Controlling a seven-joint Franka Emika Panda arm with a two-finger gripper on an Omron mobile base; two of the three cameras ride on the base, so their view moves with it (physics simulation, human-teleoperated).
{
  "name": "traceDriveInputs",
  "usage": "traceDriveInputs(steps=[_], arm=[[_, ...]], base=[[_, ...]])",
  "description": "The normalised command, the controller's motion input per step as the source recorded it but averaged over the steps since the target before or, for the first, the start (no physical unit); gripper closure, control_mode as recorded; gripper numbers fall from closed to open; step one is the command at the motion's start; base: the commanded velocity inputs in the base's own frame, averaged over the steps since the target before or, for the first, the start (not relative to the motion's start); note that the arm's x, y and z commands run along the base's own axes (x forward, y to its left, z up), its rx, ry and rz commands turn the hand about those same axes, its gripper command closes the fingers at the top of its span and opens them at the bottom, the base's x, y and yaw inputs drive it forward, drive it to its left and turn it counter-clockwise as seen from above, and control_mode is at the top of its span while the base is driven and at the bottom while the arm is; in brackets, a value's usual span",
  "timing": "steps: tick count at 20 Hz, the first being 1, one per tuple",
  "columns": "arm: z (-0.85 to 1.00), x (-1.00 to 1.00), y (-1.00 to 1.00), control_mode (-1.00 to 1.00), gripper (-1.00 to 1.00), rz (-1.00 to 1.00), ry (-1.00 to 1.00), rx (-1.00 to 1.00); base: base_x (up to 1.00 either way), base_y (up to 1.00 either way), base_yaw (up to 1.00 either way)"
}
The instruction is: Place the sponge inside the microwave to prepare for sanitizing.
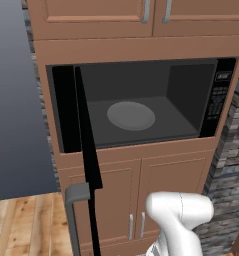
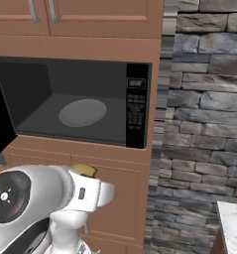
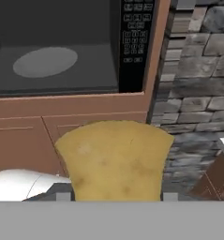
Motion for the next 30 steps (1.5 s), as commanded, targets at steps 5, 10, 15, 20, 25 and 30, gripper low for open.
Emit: traceDriveInputs(steps=[5, 10, 15, 20, 25, 30], arm=[[0.49, -0.29, 0.46, -1.00, 1.00, 0.05, -0.27, -0.10], [0.10, -0.38, 0.52, -1.00, 1.00, 0.02, -0.24, -0.06], [0.04, 0.11, 0.25, -1.00, 1.00, 0.00, -0.06, -0.03], [0.13, 0.12, 0.43, -1.00, 1.00, 0.00, -0.02, 0.00], [0.18, -0.01, 0.44, -1.00, 1.00, 0.00, -0.18, 0.00], [0.26, -0.02, 0.31, -1.00, 1.00, 0.02, -0.22, 0.00]], base=[[0.00, 0.00, 0.00], [0.00, 0.00, 0.00], [0.00, 0.00, 0.00], [0.00, 0.00, 0.00], [0.00, 0.00, 0.00], [0.00, 0.00, 0.00]])
